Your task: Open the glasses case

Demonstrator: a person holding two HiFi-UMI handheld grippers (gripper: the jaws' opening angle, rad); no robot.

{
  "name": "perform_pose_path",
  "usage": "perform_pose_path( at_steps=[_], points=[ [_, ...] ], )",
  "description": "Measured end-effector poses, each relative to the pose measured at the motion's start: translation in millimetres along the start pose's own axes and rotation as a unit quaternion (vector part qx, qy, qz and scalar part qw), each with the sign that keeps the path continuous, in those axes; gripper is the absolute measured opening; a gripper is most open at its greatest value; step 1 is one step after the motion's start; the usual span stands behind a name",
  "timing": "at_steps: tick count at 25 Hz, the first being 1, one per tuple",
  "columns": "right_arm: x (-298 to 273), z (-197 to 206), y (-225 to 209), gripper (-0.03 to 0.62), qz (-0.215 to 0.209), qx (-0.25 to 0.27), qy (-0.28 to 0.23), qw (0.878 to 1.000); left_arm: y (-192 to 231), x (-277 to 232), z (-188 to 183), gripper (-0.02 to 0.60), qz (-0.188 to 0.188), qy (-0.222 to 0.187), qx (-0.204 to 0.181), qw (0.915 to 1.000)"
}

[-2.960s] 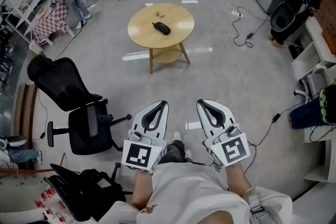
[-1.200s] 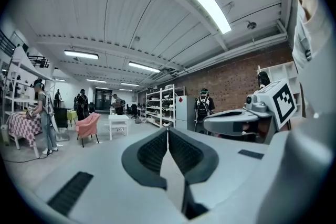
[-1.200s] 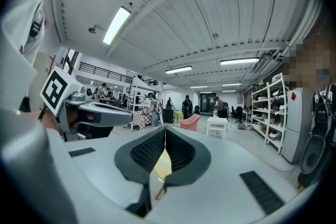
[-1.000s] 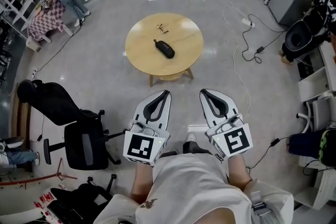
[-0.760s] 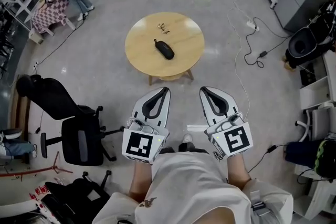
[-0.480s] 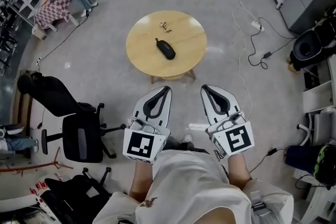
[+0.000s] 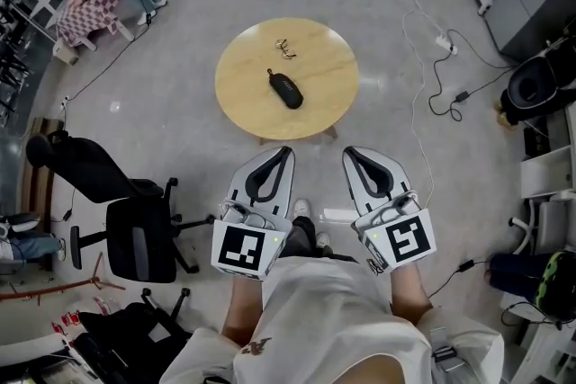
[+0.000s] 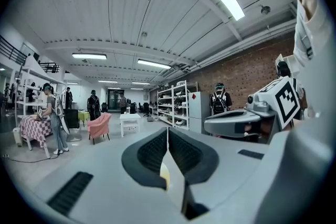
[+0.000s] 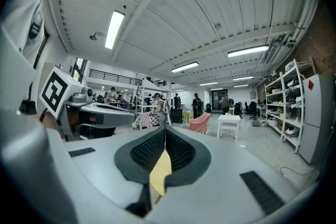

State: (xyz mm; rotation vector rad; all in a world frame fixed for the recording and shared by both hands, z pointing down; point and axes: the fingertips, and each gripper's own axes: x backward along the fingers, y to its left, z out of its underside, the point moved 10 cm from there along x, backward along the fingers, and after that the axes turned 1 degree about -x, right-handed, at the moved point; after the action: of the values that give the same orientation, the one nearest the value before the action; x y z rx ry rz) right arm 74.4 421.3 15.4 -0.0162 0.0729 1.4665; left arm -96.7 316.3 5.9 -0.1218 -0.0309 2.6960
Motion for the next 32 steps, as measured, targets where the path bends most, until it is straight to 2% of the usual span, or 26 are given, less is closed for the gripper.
perform_pose_path(
  at_steps=[8,13,18,27,32],
  points=[
    [-51.2,-8.6,-19.9,0.021,0.005,0.01,0.0,1.0,42.0,-35.9,-2.7,0.026,0.009,-0.003,-0.007,0.9999],
    [-82.6,-12.1,-24.1,0.021,0.013,0.016,0.004,1.0,72.0,-53.7,-5.4,0.026,0.013,-0.01,0.003,0.9999],
    [-111.4,-14.4,-24.9,0.021,0.02,0.024,0.006,0.999,99.4,-66.8,-2.4,0.026,0.027,-0.015,-0.01,0.9995],
    [-160.0,-21.7,-21.5,0.021,0.015,0.038,0.003,0.999,139.3,-82.0,0.4,0.026,0.031,-0.018,-0.004,0.9994],
    [-177.7,-19.1,-33.7,0.021,0.012,0.036,0.013,0.999,150.8,-98.0,2.7,0.026,0.026,-0.015,0.009,0.9995]
  ],
)
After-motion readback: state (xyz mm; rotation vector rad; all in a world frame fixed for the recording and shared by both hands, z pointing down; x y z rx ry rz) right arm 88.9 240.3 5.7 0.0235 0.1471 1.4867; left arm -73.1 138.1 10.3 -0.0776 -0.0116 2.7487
